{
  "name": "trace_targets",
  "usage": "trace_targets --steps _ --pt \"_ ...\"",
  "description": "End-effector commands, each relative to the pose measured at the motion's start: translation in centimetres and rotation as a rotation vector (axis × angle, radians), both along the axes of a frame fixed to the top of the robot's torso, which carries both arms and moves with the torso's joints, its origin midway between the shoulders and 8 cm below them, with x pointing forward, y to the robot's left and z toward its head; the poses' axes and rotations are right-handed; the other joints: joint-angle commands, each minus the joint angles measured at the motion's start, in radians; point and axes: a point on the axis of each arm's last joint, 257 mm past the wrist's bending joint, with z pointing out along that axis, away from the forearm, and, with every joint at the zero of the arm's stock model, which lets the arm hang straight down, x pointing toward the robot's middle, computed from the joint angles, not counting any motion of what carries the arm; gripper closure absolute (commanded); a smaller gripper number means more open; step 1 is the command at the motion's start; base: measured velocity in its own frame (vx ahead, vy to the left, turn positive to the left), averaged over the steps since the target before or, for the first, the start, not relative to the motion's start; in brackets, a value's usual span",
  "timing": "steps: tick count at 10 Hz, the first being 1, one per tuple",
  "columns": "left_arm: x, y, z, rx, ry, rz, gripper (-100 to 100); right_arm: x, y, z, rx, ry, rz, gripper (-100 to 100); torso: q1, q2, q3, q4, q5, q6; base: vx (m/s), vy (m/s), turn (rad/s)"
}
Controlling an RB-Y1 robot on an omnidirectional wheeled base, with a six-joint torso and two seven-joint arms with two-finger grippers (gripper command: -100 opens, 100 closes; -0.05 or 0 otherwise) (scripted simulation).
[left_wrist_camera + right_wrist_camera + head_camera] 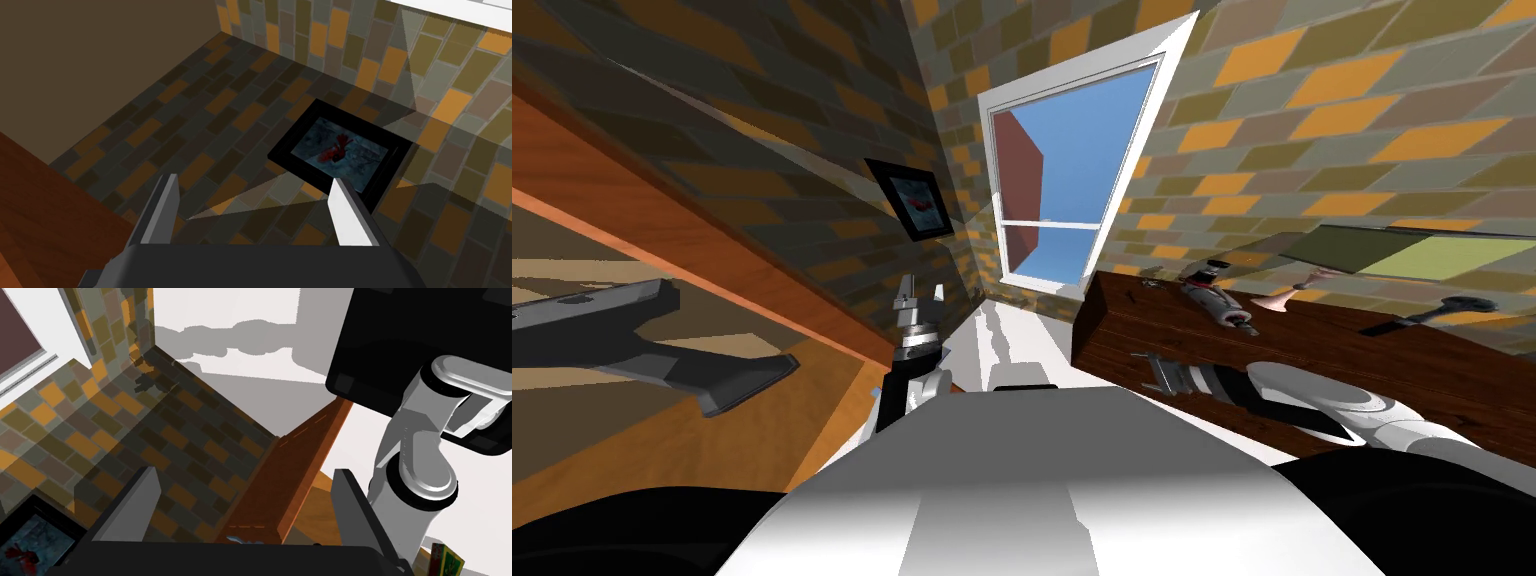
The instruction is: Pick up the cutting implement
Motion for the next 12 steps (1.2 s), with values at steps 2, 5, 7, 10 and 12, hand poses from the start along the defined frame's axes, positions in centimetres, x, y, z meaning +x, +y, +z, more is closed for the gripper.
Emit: trace_targets --steps 2,5,7,10,12 --pt "0.0 0.0 0.0 0.000 0.000 0.000 0 -1.4 -2.6 0.0 -0.095 0.034 0.062 -100 -0.001 -0.001 -0.001 0.000 0.000 -0.001 0.067 -0.085 0.257" --pt "0.0 0.0 0.0 0.000 0.000 0.000 0 -3.6 -6.9 0.6 -0.226 0.095 0.152 -100 -0.001 0.000 0.000 0.000 0.000 0.000 0.062 -0.098 0.248" --pt "0.0 0.0 0.0 0.000 0.000 0.000 0 -4.6 -8.7 1.1 -0.281 0.125 0.192 -100 -0.001 -0.002 -0.001 0.000 0.000 0.000 0.076 -0.107 0.205" --pt "0.0 0.0 0.0 0.000 0.000 0.000 0 -6.1 -12.2 2.4 -0.381 0.181 0.267 -100 -0.006 -0.003 -0.002 -0.001 -0.002 0.001 0.096 -0.168 0.269" --pt "0.0 0.0 0.0 0.000 0.000 0.000 0 -6.8 -13.6 3.0 -0.420 0.206 0.297 -100 0.000 -0.004 -0.002 -0.001 0.000 0.001 0.087 -0.132 0.191"
